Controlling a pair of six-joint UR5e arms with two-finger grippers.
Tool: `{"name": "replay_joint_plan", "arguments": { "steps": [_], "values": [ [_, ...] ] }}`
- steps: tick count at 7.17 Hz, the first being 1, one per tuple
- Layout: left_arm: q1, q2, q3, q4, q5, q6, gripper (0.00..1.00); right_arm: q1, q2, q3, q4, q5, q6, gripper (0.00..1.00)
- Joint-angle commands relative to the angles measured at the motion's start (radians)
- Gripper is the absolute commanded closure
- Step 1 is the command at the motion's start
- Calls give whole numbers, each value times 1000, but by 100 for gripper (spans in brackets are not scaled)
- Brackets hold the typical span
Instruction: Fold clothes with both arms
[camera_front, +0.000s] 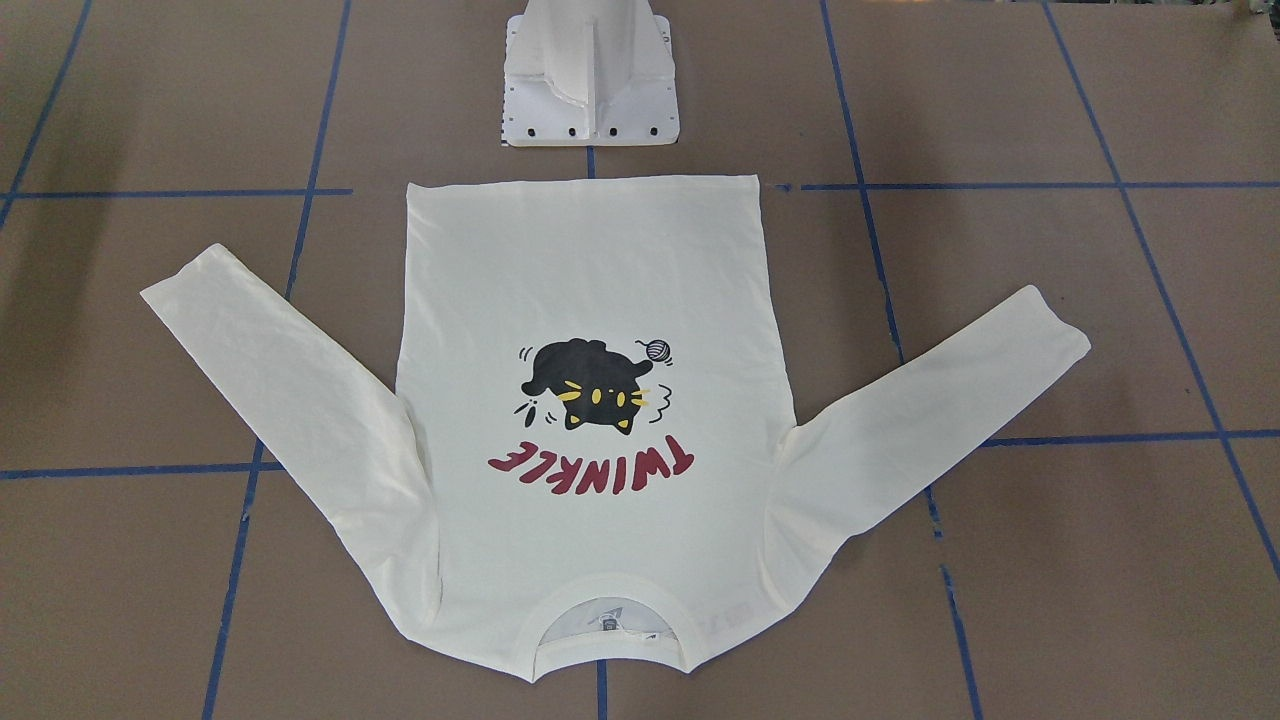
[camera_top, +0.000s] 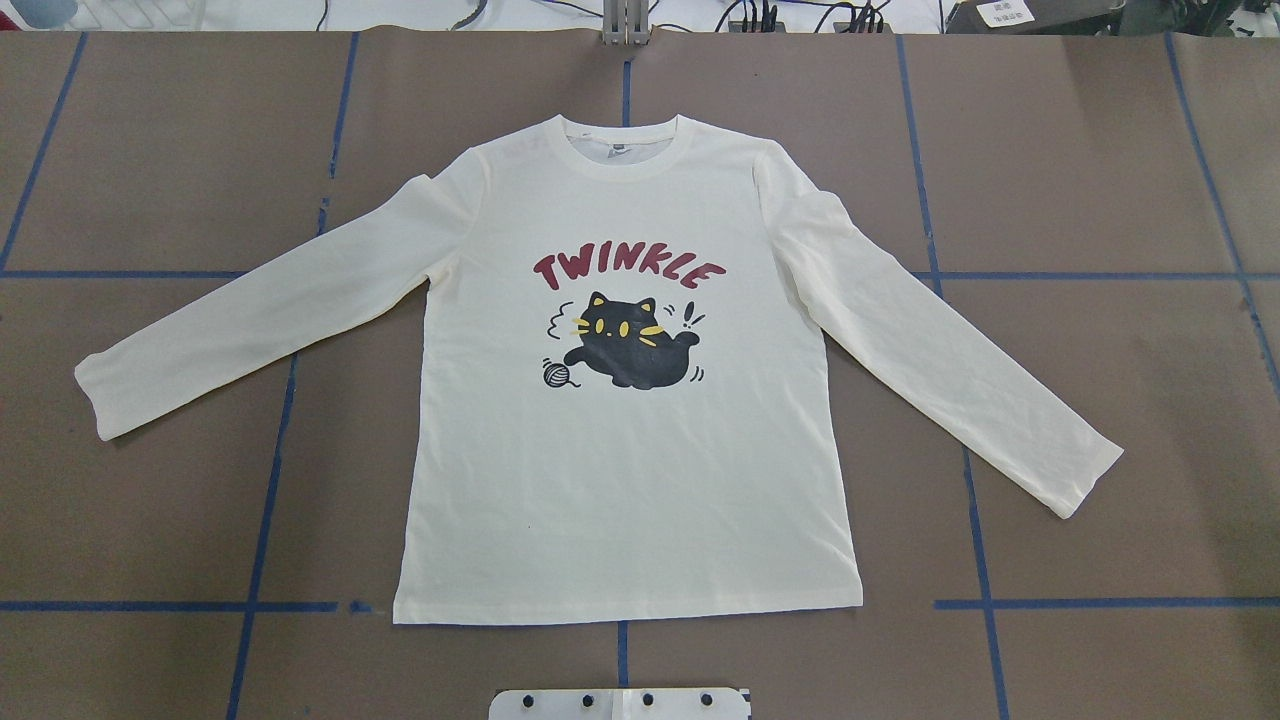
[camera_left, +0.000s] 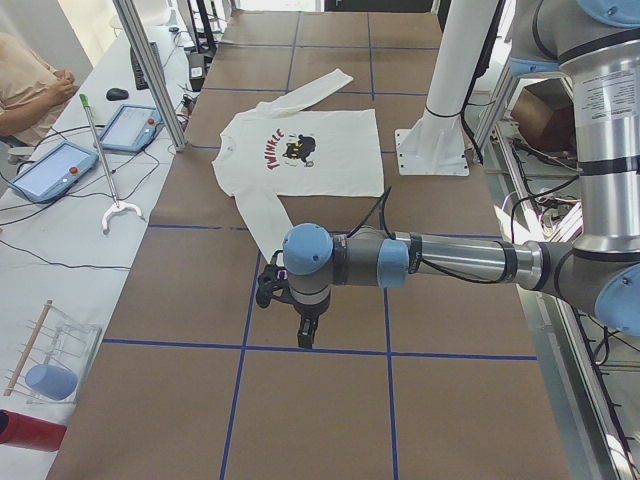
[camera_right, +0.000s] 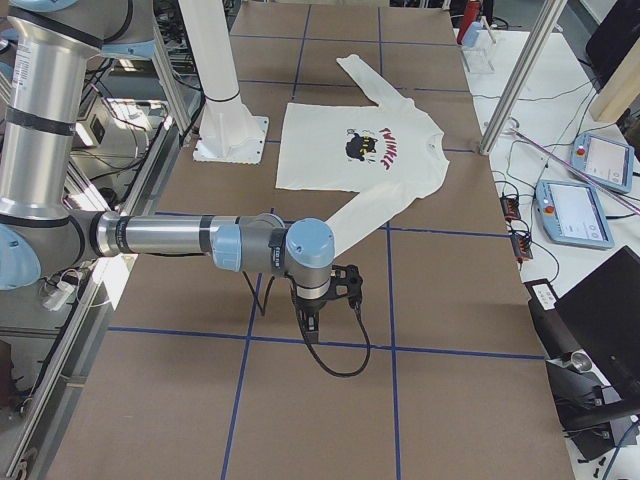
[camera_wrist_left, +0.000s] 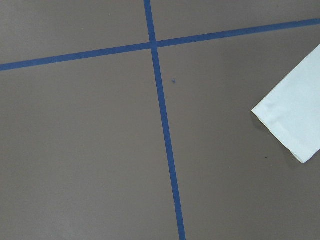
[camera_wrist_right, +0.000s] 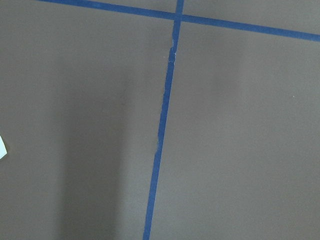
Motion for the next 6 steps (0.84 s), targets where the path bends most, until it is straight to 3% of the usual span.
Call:
{"name": "replay_joint_plan", "arguments": {
  "steps": [1,4,6],
  "values": [
    [0,0,-23,-5,-11,-6,0,0,6,6,0,1,2,0],
    [2,-2,-76,-72,-2,-6,0,-3,96,55,2,27,6,0],
    [0,-61,-73,-208,3,-11,0,-2,170,25,3,30,6,0]
  ]
}}
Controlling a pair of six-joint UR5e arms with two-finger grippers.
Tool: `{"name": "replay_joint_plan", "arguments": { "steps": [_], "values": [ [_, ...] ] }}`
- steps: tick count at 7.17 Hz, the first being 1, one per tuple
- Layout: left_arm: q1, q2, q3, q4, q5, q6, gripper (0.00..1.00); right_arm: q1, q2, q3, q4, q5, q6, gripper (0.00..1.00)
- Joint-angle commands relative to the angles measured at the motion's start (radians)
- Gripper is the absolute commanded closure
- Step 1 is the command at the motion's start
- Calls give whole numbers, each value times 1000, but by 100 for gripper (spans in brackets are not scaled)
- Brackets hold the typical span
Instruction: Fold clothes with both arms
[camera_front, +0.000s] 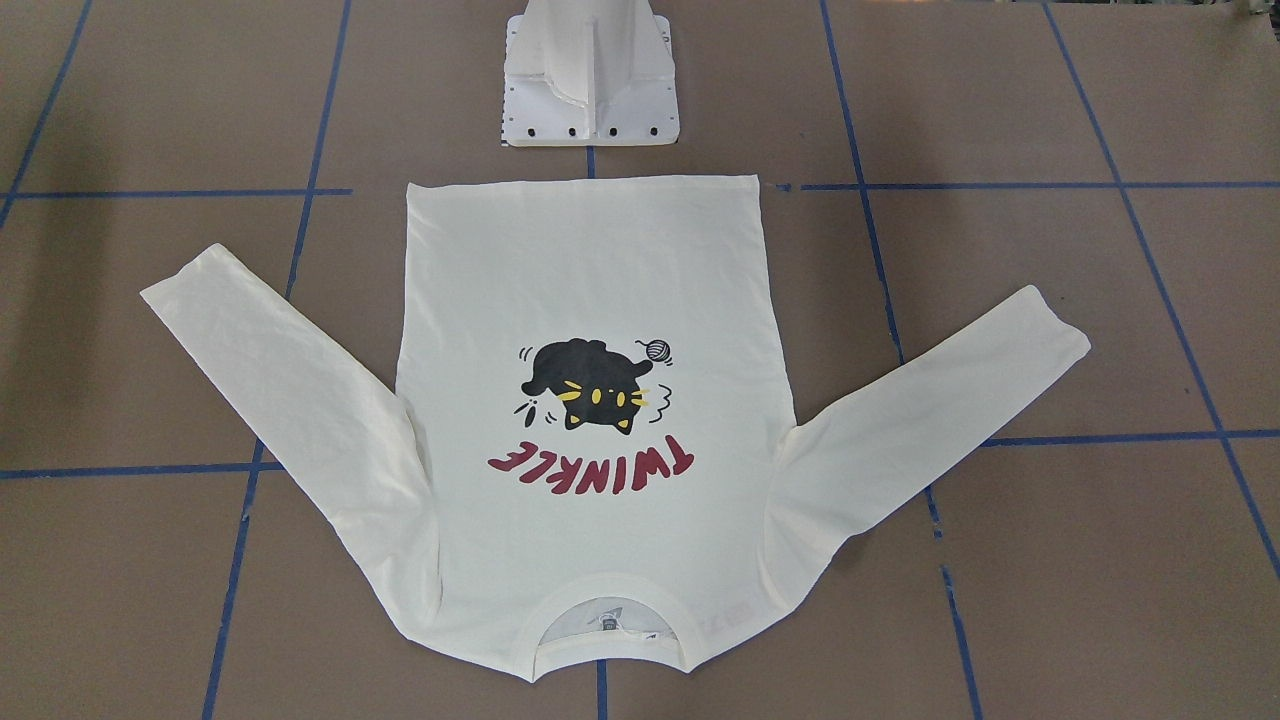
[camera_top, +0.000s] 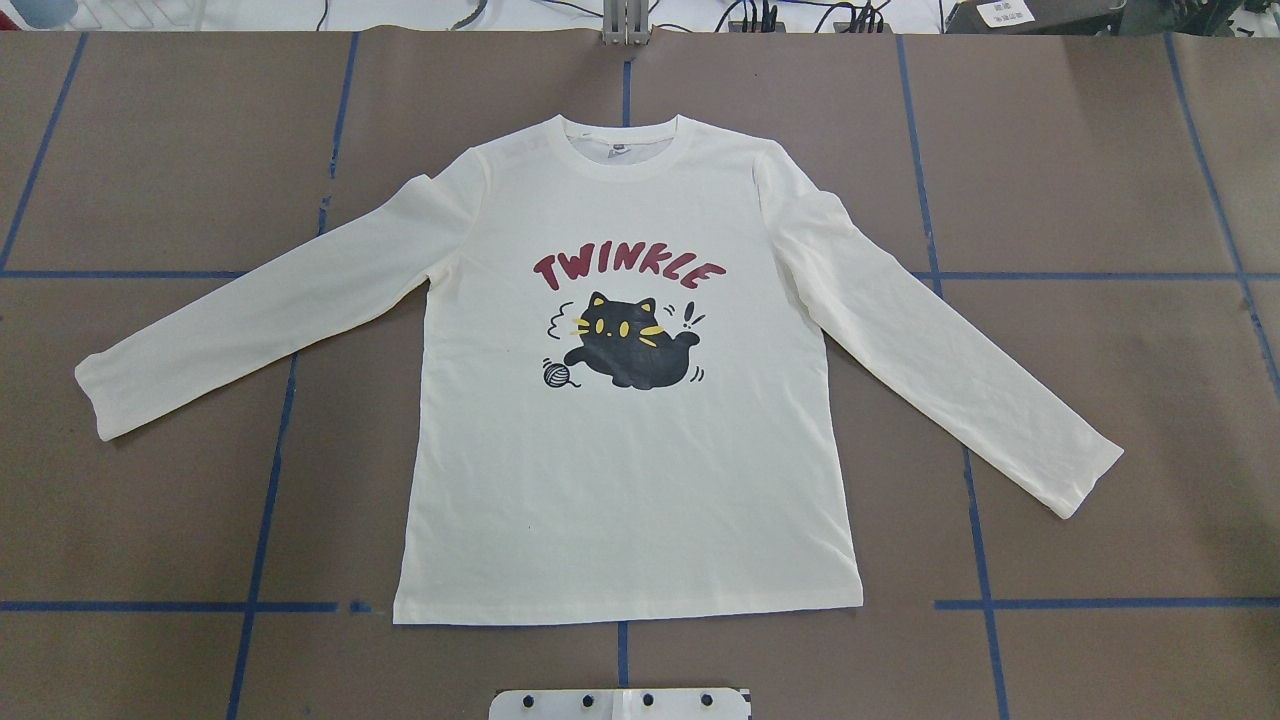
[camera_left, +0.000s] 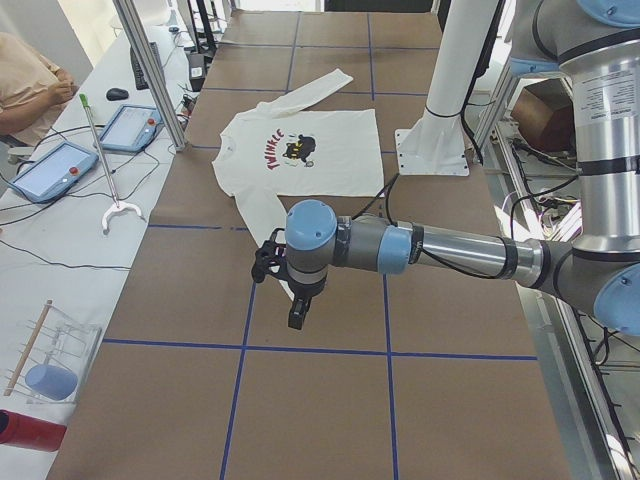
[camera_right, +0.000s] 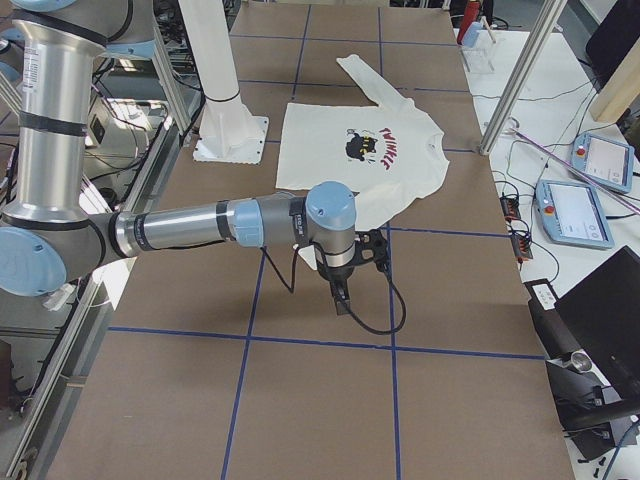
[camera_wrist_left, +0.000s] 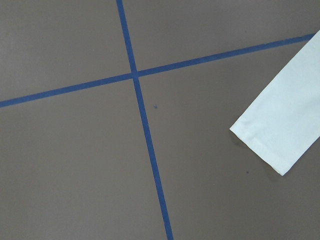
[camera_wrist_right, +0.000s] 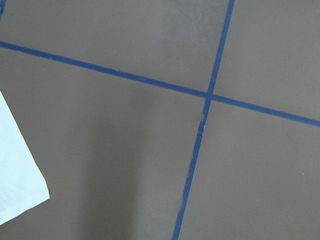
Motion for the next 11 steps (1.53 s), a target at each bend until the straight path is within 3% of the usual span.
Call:
{"name": "replay_joint_plan", "arguments": {
  "steps": [1,2,3,5,7,8,9,10,11],
  "values": [
    [-7,-50,38,-189,11,-20,0,1,33,-19,44,9,3,0],
    [-9,-45,58,-293,2,-13,0,2,32,-22,67,65,38,0],
    [-6,-73,59,-320,3,-25,0,2,29,-10,122,70,45,0],
    [-7,-67,61,-331,3,-22,0,-39,1,-13,279,107,307,0],
    [-7,-65,58,-336,2,-22,0,-199,-97,-17,708,87,768,0],
    [-7,-65,59,-336,3,-22,0,-323,-170,-19,907,-21,957,1],
    [-7,-65,58,-336,2,-22,0,-408,-202,-39,1025,-101,1078,6],
    [-7,-65,59,-334,3,-22,0,-471,-212,-63,1091,-139,1141,19],
    [-7,-64,59,-334,2,-22,0,-561,-214,-65,1122,-214,1221,24]
  ]
}}
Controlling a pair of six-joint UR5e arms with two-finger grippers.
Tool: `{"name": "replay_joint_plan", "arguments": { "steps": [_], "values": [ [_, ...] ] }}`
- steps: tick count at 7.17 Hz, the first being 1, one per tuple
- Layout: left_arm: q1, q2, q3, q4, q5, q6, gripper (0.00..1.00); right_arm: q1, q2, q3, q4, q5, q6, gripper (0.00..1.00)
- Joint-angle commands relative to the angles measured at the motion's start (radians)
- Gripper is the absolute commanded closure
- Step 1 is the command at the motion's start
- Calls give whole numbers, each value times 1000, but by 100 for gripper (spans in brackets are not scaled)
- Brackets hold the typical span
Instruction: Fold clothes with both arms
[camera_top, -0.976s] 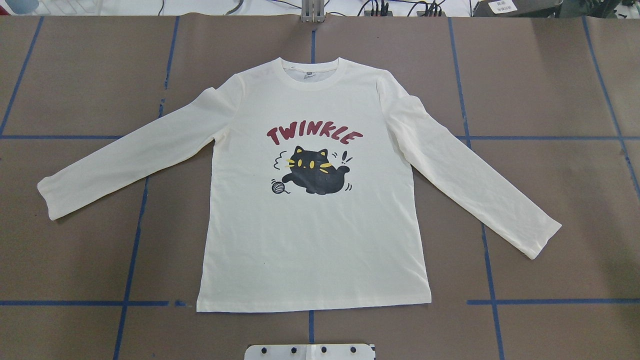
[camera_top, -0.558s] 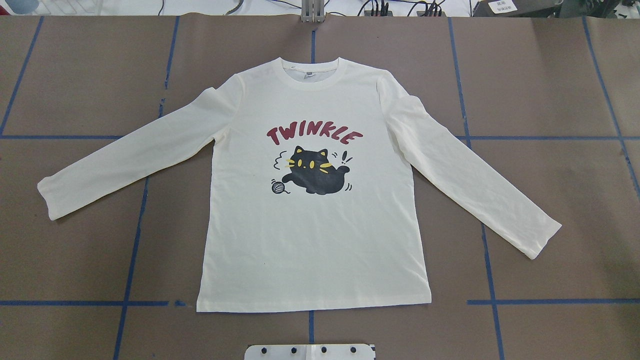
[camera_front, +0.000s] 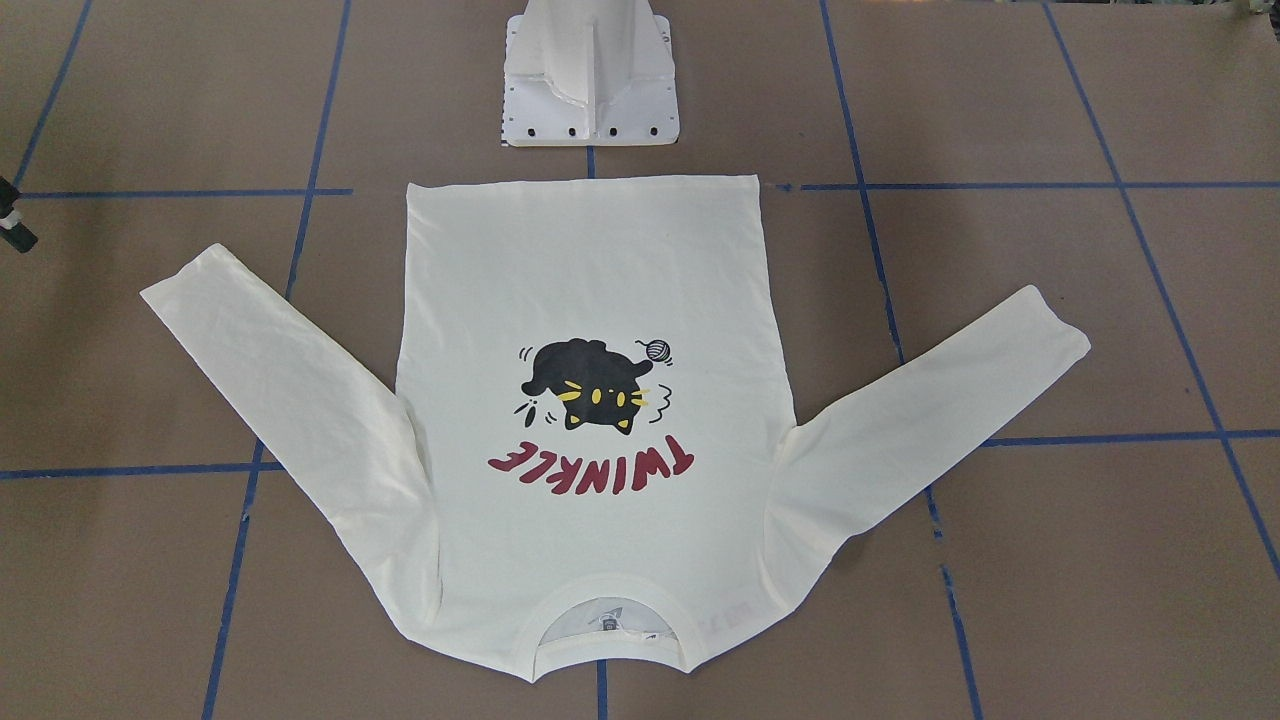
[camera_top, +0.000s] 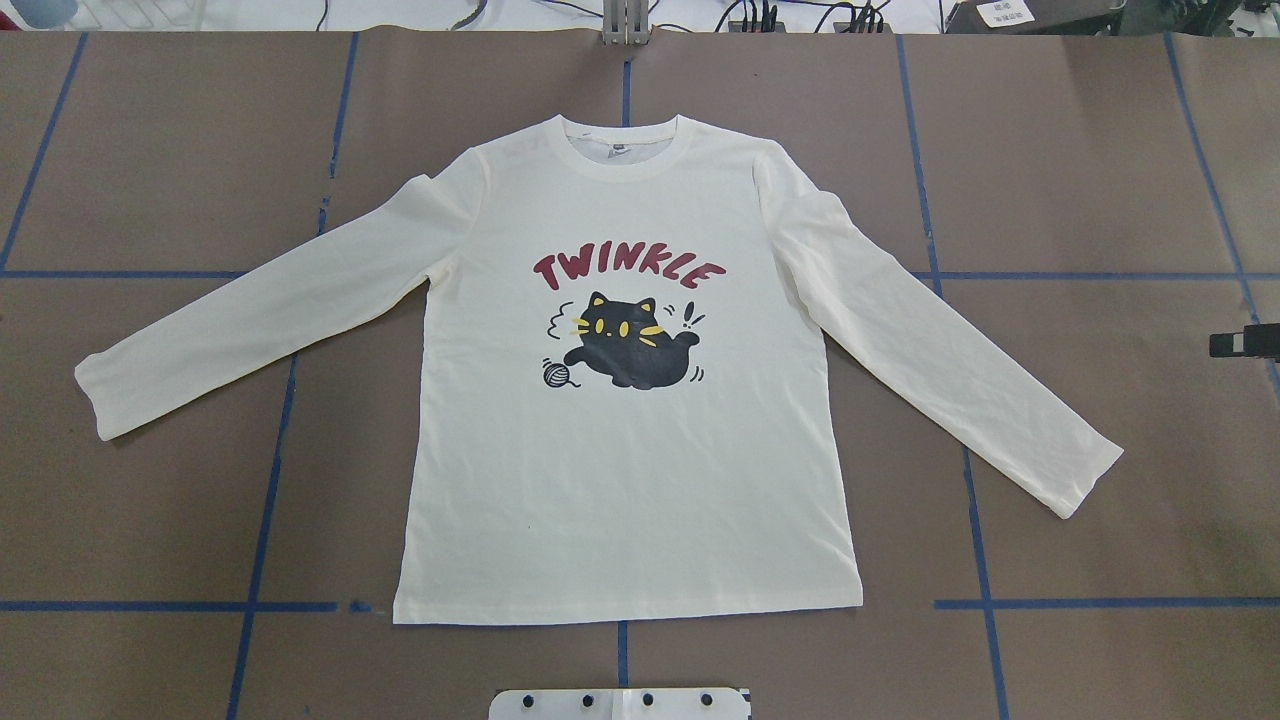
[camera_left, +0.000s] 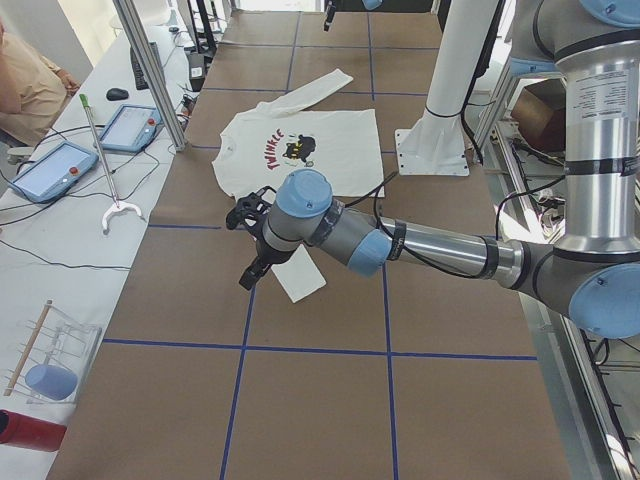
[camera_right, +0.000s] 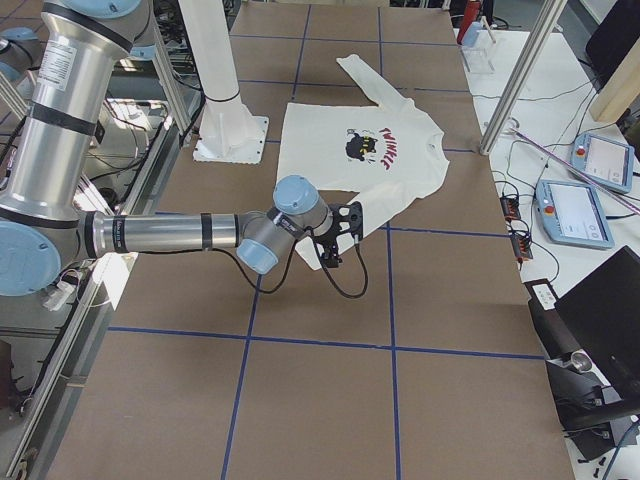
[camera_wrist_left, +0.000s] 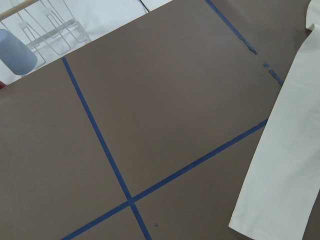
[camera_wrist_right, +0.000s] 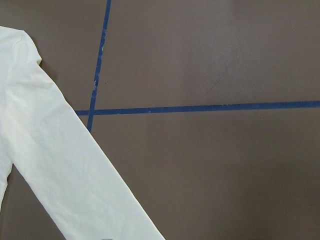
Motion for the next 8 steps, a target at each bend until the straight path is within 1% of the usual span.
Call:
{"name": "replay_joint_plan", "arguments": {
  "steps": [1,3,4,5,7,8],
  "values": [
    [0,1,2,1,-1,0,0,-206,-22,-28,134,-181,179,24],
    [0,1,11,-1,1,3,0,-366,-22,-132,263,-369,244,27],
    [1,1,16,-1,-1,5,0,-416,-22,-189,308,-428,249,30],
    [2,1,17,-1,1,3,0,-435,-22,-214,313,-438,249,33],
    [2,1,19,-1,1,3,0,-455,-22,-217,311,-443,249,34],
    [2,1,19,-1,1,3,0,-463,-22,-217,313,-443,249,37]
  ]
}}
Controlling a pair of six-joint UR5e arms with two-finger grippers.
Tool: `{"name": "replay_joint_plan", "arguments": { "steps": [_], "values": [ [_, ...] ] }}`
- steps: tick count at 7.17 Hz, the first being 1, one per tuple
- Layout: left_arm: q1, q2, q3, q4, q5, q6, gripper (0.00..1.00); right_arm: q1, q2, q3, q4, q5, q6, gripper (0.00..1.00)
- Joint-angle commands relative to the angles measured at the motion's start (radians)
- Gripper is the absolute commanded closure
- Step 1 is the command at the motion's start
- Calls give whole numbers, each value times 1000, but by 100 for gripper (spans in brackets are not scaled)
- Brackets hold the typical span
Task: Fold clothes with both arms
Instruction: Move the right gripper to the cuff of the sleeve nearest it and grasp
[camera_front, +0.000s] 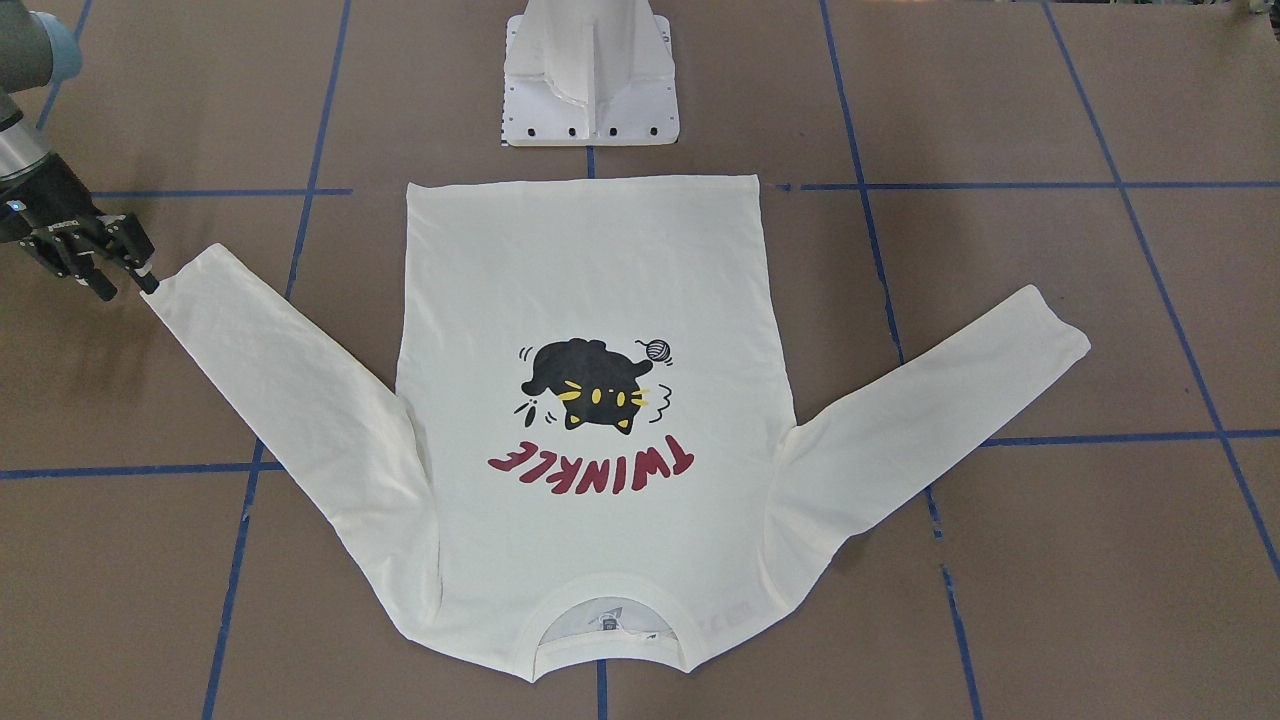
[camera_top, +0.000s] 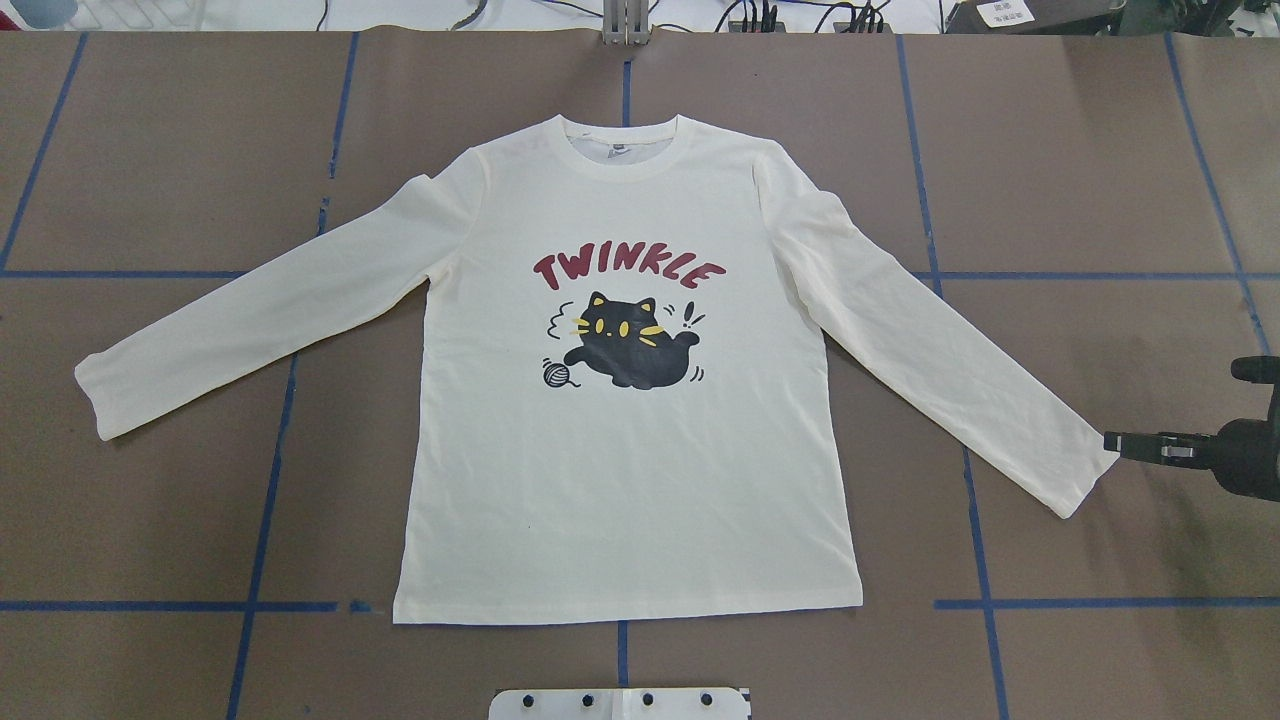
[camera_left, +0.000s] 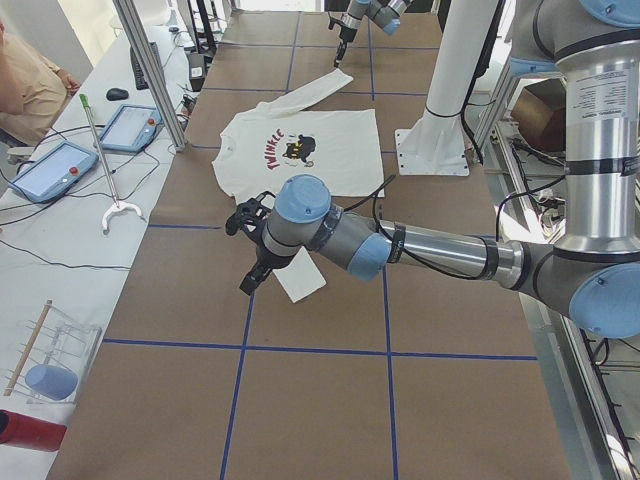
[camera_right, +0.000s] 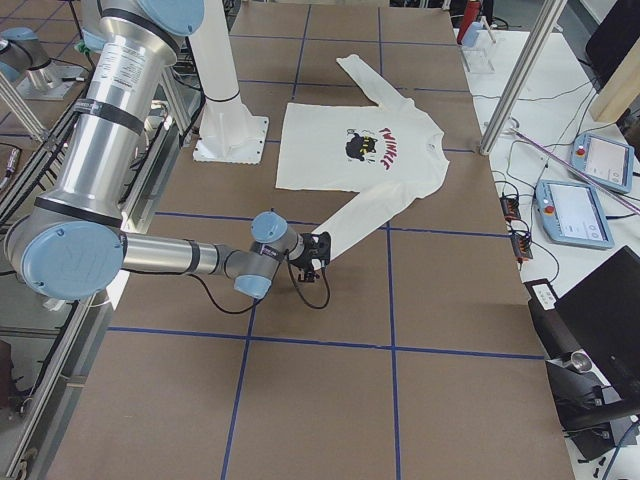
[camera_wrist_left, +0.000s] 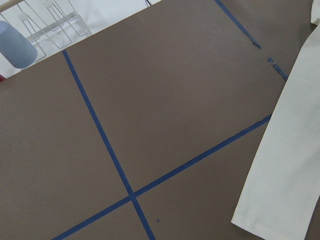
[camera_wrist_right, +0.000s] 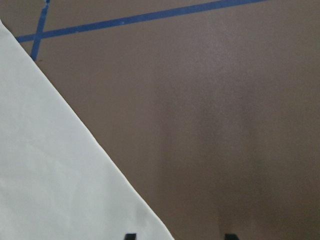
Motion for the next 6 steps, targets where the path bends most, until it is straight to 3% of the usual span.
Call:
{"name": "replay_joint_plan", "arguments": {
  "steps": [1,2,6],
  "values": [
    [0,0,4,0,0,0,0,-17,9,-4,0,-4,1,39],
    [-1,0,7,-2,0,0,0,-19,11,-6,2,-4,-1,42],
    [-1,0,10,-2,0,0,0,-22,20,-4,2,-3,-4,95]
  ]
}}
